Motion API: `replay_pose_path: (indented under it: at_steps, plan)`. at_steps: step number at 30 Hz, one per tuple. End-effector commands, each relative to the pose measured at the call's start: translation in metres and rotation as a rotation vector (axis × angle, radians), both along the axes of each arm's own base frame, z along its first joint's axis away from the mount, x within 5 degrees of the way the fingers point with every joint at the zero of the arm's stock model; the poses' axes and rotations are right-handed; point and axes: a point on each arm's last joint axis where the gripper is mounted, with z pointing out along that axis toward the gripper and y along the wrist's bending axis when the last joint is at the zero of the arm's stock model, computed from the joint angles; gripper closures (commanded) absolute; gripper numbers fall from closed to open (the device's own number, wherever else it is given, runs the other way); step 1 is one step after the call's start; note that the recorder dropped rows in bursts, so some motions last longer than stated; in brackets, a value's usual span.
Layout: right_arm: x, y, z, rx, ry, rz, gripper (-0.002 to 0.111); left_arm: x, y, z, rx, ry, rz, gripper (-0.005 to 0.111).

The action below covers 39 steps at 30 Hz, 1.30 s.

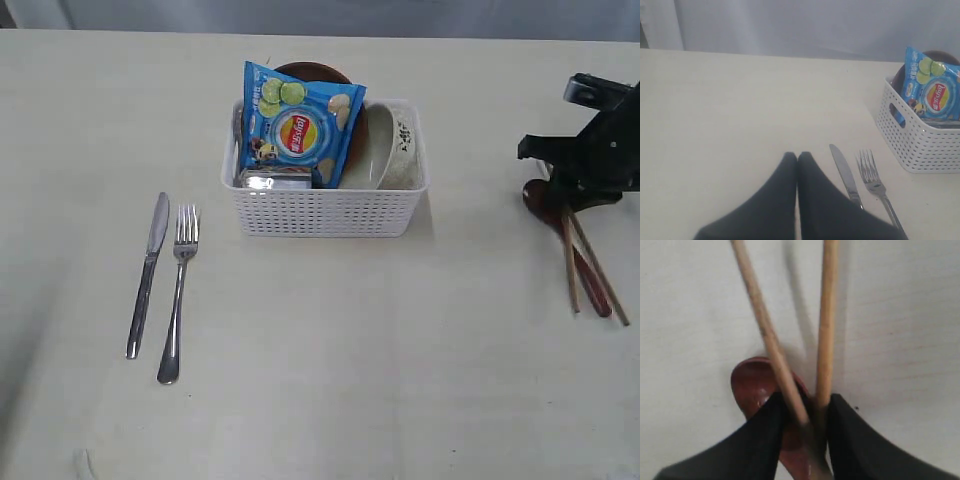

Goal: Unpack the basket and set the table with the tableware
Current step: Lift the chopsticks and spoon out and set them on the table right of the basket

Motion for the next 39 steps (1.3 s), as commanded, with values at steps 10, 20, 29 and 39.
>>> replay_pose_path:
  at_steps: [10,20,29,39]
  plan:
    - [0.02,0.003,0.1,0.051,-0.124,0.032,0.067,0.0,0.0,-0.001,0.003,-0.003,-0.005,0.107]
    - [0.02,0.061,0.191,0.145,-0.425,0.301,0.067,0.0,0.0,-0.001,0.003,-0.003,-0.005,0.107]
    - [0.026,0.021,0.2,-0.027,-0.444,0.144,0.067,0.0,0.0,-0.001,0.003,-0.003,-0.005,0.107]
    - [0.032,0.003,0.189,-0.046,-0.425,0.101,0.082,0.0,0.0,-0.001,0.003,-0.003,-0.005,0.107]
